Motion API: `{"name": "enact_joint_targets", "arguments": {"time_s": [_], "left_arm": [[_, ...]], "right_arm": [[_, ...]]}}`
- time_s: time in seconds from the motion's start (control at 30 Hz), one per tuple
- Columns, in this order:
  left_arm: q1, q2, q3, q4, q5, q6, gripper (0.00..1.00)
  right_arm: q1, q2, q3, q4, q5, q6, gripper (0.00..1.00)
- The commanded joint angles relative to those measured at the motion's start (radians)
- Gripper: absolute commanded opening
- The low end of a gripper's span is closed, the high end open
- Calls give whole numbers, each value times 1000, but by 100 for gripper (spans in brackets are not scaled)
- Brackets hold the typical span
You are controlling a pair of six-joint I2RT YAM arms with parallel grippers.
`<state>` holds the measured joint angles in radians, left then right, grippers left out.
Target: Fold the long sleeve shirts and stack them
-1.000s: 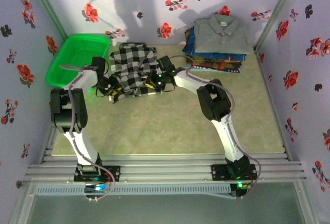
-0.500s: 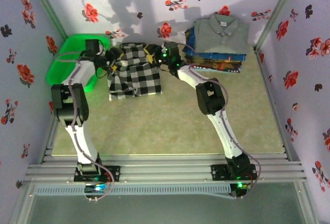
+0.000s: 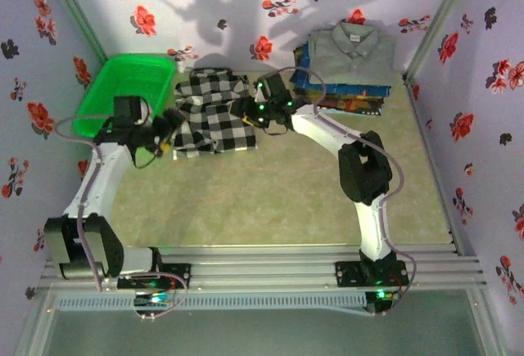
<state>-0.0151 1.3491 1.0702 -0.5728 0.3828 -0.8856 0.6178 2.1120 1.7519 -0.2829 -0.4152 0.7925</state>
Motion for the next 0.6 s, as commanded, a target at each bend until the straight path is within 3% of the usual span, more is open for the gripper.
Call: {"name": "enact_joint_targets", "arguments": {"time_s": [0.0,0.13,0.37,0.57], "left_arm": [[3,43,-65,-51,-34,25,85],[-2,112,-81,32,-42,-15,84],[-3,223,-93,244,-77,-166,77],[-5,334,-23,260,-96,-207,58]], "right_arm": [[11,80,20,-139,36,-112,46],[24,145,91,-201,45,-147,39],[37,183,102,-205,41,-139,36],[40,164,74,-190,32,-131,35]]}}
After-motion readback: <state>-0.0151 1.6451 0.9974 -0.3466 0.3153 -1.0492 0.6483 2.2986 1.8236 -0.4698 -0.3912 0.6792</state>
